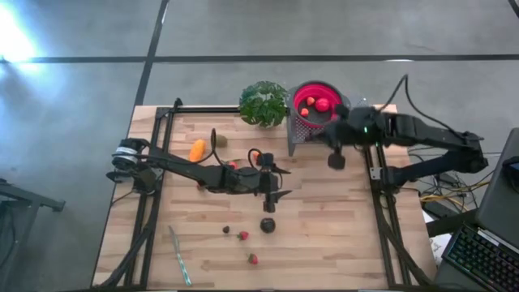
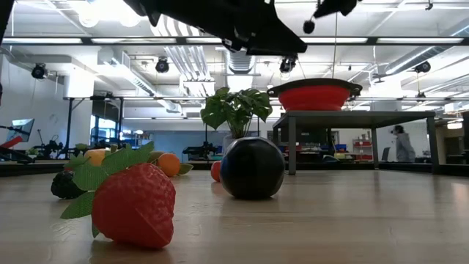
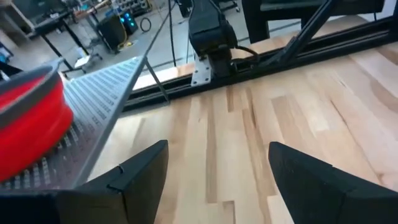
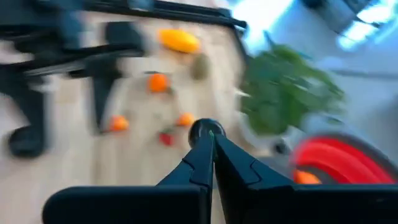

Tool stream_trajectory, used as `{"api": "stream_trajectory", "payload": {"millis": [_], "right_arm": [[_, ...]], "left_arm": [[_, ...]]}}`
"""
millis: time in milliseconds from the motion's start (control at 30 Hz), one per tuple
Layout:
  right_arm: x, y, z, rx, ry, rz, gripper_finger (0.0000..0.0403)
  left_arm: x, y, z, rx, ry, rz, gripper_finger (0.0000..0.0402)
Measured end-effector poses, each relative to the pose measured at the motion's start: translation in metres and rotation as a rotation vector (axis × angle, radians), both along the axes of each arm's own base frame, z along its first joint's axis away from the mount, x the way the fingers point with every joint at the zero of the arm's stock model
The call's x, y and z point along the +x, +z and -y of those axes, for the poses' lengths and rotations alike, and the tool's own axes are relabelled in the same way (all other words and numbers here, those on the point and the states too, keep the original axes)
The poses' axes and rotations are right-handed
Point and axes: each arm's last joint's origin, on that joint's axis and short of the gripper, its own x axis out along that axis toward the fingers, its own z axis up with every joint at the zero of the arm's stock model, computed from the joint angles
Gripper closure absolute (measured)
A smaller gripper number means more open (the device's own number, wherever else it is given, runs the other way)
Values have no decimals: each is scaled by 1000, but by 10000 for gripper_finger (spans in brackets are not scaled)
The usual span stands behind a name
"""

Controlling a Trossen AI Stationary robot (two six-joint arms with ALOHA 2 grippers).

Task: Pick & Place Fruit
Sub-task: Put the plum into the red strainer bowl on the shelf

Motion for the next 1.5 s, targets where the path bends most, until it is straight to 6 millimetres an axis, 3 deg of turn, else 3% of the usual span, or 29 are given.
{"api": "stream_trajectory", "payload": {"millis": [167, 400, 633, 900, 1500], "right_arm": [[-3, 5, 48, 56, -187, -65, 395], [0, -10, 116, 139, -338, -141, 395], [8, -23, 158, 205, -395, -179, 395], [21, -35, 179, 243, -412, -239, 395], [18, -56, 188, 353, -473, -359, 394]], "left_arm": [[0, -4, 0, -38, 5, -11, 120], [1, -7, 1, -50, 7, -19, 120], [1, -7, 1, -50, 7, -24, 121], [1, -7, 1, -61, 10, -24, 122], [0, -9, 1, -75, 16, -36, 122]]}}
